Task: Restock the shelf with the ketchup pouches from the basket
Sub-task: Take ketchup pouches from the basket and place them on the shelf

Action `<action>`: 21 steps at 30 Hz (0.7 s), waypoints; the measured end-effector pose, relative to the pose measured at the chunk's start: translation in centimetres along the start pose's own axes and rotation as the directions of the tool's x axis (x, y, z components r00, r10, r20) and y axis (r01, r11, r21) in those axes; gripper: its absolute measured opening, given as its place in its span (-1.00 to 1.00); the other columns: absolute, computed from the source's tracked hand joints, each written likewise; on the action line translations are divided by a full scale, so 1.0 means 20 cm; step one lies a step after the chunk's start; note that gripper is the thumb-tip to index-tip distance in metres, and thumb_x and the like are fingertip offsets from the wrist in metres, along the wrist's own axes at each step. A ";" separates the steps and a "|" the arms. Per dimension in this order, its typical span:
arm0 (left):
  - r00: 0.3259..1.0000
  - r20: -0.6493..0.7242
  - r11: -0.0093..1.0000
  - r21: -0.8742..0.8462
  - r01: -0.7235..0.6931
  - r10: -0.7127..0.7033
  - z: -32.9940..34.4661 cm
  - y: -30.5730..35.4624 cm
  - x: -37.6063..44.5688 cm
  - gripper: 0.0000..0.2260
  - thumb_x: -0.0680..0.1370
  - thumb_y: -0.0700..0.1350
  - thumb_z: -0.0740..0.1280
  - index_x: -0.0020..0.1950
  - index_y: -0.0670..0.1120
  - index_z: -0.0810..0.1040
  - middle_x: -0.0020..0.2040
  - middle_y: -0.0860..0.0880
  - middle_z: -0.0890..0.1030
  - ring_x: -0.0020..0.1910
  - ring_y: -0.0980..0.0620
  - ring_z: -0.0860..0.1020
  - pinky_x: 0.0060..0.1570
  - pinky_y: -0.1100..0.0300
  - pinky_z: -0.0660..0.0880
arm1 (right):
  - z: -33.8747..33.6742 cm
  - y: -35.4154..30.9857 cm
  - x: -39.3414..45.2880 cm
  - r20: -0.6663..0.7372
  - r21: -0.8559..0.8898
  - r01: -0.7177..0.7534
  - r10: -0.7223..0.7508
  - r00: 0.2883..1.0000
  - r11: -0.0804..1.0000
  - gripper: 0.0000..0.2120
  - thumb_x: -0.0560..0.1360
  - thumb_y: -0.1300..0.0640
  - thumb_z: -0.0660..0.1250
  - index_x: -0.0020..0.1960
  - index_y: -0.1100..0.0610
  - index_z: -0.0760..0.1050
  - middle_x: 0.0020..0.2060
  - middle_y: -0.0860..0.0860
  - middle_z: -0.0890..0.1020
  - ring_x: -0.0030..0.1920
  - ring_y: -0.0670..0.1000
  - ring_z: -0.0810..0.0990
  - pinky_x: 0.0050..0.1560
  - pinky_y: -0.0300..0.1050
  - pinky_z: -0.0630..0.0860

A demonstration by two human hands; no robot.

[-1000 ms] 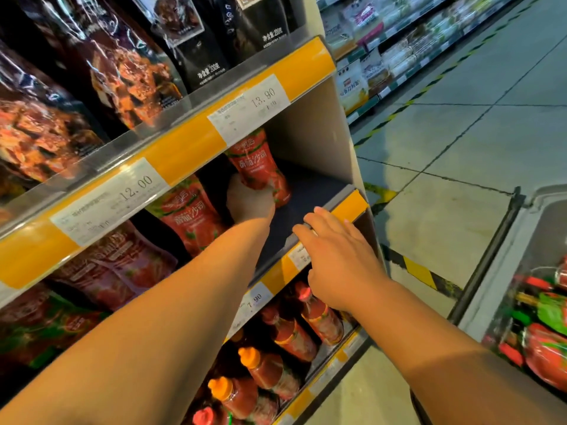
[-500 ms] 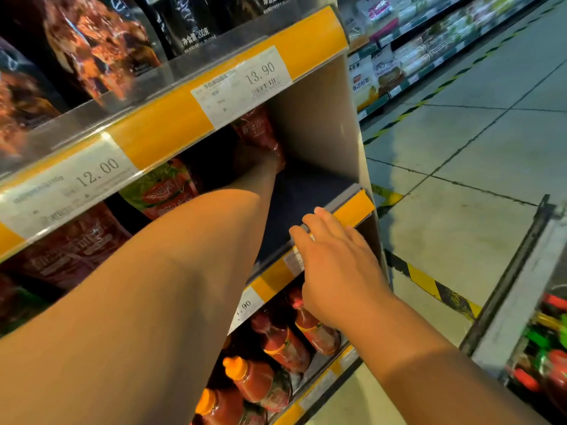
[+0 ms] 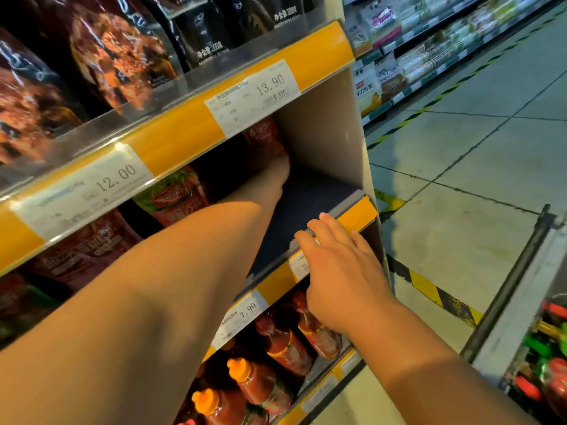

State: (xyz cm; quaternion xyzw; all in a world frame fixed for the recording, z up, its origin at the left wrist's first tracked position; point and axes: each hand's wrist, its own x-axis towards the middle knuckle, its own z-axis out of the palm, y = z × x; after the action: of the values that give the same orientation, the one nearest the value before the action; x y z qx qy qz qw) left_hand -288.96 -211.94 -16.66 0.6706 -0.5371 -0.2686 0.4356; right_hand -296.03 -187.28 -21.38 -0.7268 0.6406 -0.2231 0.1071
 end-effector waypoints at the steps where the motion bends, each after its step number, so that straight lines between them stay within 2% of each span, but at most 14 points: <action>1: 1.000 0.008 1.000 0.019 -0.018 0.017 -0.03 0.01 -0.07 -0.51 0.65 0.07 0.32 0.56 0.00 0.35 0.34 0.04 0.50 0.18 0.02 0.52 -0.08 0.25 0.47 | 0.00 0.00 0.00 0.006 -0.004 -0.005 0.005 1.000 1.000 -0.22 0.54 0.15 0.32 0.66 -0.06 0.05 0.68 -0.05 0.04 0.70 0.01 -0.19 0.66 0.21 0.02; 2: 0.999 0.007 0.999 0.017 -0.035 0.035 -0.08 0.03 -0.16 -0.60 0.66 0.01 0.32 0.50 0.01 0.42 0.30 0.03 0.54 0.12 0.04 0.53 -0.14 0.25 0.44 | -0.01 0.00 0.00 0.008 -0.005 -0.011 0.011 1.000 1.000 -0.22 0.54 0.15 0.32 0.67 -0.07 0.05 0.68 -0.05 0.04 0.70 0.01 -0.19 0.66 0.21 0.01; 3: 0.998 -0.004 0.998 0.015 -0.059 0.059 -0.14 0.04 -0.26 -0.64 0.66 -0.06 0.32 0.47 0.01 0.47 0.29 0.01 0.56 0.12 0.02 0.54 -0.08 0.22 0.45 | -0.02 0.00 0.01 0.012 -0.006 -0.015 0.015 1.000 1.000 -0.21 0.54 0.15 0.32 0.67 -0.06 0.05 0.68 -0.06 0.04 0.70 0.00 -0.20 0.67 0.21 0.01; 5: 0.996 0.023 0.996 -0.015 -0.087 0.088 -0.32 0.01 -0.53 -0.59 0.65 -0.19 0.28 0.51 -0.01 0.45 0.37 -0.03 0.55 0.29 -0.05 0.55 0.10 0.16 0.45 | -0.03 -0.02 0.01 0.038 -0.016 -0.016 0.016 0.999 1.000 -0.23 0.55 0.15 0.30 0.67 -0.05 0.05 0.69 -0.06 0.03 0.70 0.00 -0.20 0.67 0.20 0.00; 7: 0.964 0.144 0.973 -0.088 -0.212 0.223 -0.54 -0.09 -0.86 -0.53 0.65 -0.31 0.25 0.54 -0.02 0.43 0.46 0.00 0.51 0.45 0.05 0.48 0.25 0.22 0.46 | -0.03 -0.02 0.01 0.048 -0.032 -0.020 0.022 0.999 0.999 -0.22 0.55 0.12 0.33 0.68 -0.05 0.05 0.68 -0.06 0.04 0.70 0.00 -0.18 0.67 0.19 0.00; 9: 0.919 0.150 0.931 -0.091 -0.354 0.365 -0.78 -0.13 -1.14 -0.61 0.60 -0.39 0.31 0.34 -0.03 0.61 0.34 0.07 0.61 0.36 0.13 0.56 0.25 0.25 0.52 | -0.03 -0.02 0.01 0.051 -0.043 -0.022 0.024 0.998 0.999 -0.19 0.53 0.10 0.36 0.68 -0.07 0.06 0.68 -0.07 0.06 0.70 0.00 -0.16 0.66 0.20 0.03; 11: 0.874 0.017 0.873 0.036 -0.485 0.485 -1.00 -0.21 -1.25 -0.70 0.54 -0.39 0.39 0.10 -0.01 0.67 0.12 0.06 0.67 0.18 0.08 0.63 0.09 0.34 0.52 | -0.03 -0.02 0.01 0.050 -0.052 -0.024 0.026 0.998 0.998 -0.19 0.52 0.12 0.36 0.67 -0.06 0.08 0.67 -0.06 0.08 0.70 0.01 -0.13 0.66 0.19 0.06; 13: 0.902 -0.160 0.916 0.098 -0.389 0.401 -1.16 -0.27 -1.21 -0.73 0.50 -0.34 0.47 -0.02 0.04 0.62 0.00 0.02 0.67 0.04 0.08 0.64 -0.01 0.24 0.55 | -0.03 -0.03 0.01 0.044 -0.067 -0.024 0.027 0.999 0.997 -0.20 0.51 0.12 0.35 0.67 -0.06 0.09 0.67 -0.06 0.10 0.70 0.01 -0.11 0.65 0.19 0.09; 15: 0.954 -0.253 0.985 0.110 -0.136 0.160 -1.24 -0.32 -1.09 -0.79 0.49 -0.19 0.54 -0.16 0.01 0.53 -0.12 -0.08 0.67 -0.12 -0.06 0.61 -0.11 0.04 0.53 | -0.03 -0.03 0.01 0.050 -0.074 -0.026 0.030 0.998 0.997 -0.19 0.50 0.09 0.39 0.66 -0.05 0.10 0.66 -0.05 0.10 0.70 0.02 -0.10 0.64 0.18 0.10; 16: 0.967 -0.252 0.990 0.143 0.004 0.032 -1.23 -0.34 -1.02 -0.75 0.46 -0.06 0.57 -0.19 -0.01 0.49 -0.14 -0.14 0.66 -0.15 -0.10 0.58 -0.13 0.01 0.49 | -0.03 -0.03 0.01 0.055 -0.073 -0.026 0.030 0.998 0.997 -0.18 0.50 0.07 0.40 0.66 -0.05 0.10 0.66 -0.04 0.11 0.70 0.02 -0.09 0.64 0.18 0.10; 17: 0.976 -0.214 0.987 0.142 0.073 -0.042 -1.22 -0.37 -0.96 -0.71 0.42 0.05 0.59 -0.13 -0.02 0.51 -0.05 -0.19 0.68 -0.09 -0.11 0.60 -0.08 -0.01 0.51 | -0.04 -0.04 0.02 0.054 -0.071 -0.027 0.031 0.998 0.997 -0.19 0.50 0.07 0.41 0.66 -0.05 0.11 0.66 -0.04 0.11 0.70 0.03 -0.09 0.64 0.18 0.10; 18: 0.988 -0.142 0.993 0.094 0.071 -0.057 -1.18 -0.40 -0.90 -0.63 0.38 0.10 0.60 0.04 -0.03 0.56 0.12 -0.17 0.68 0.07 -0.11 0.64 0.06 -0.04 0.56 | -0.04 -0.04 0.02 0.051 -0.070 -0.029 0.033 0.998 0.997 -0.19 0.50 0.08 0.40 0.66 -0.05 0.12 0.66 -0.03 0.12 0.70 0.03 -0.08 0.65 0.18 0.10; 20: 0.998 -0.047 0.993 -0.109 0.037 -0.042 -1.08 -0.45 -0.79 -0.41 0.46 -0.13 0.60 0.42 -0.10 0.45 0.34 -0.15 0.59 0.32 -0.10 0.58 0.20 0.07 0.56 | -0.04 -0.04 0.02 0.052 -0.073 -0.033 0.037 0.998 0.997 -0.19 0.50 0.10 0.40 0.66 -0.05 0.11 0.66 -0.03 0.12 0.70 0.03 -0.09 0.64 0.18 0.10; 21: 0.999 -0.042 0.988 -0.153 0.022 -0.028 -1.03 -0.46 -0.75 -0.44 0.49 -0.26 0.55 0.44 -0.14 0.42 0.32 -0.16 0.59 0.33 -0.12 0.58 0.19 0.09 0.57 | -0.04 -0.05 0.02 0.059 -0.076 -0.031 0.035 0.998 0.997 -0.18 0.50 0.08 0.41 0.66 -0.04 0.10 0.66 -0.03 0.11 0.70 0.03 -0.10 0.65 0.18 0.09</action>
State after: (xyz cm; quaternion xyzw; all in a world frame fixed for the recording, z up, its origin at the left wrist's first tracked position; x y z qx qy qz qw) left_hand -271.53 -191.06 -16.49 0.6477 -0.4967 -0.2995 0.4940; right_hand -295.56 -187.34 -20.11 -0.7261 0.6569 -0.1751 0.1030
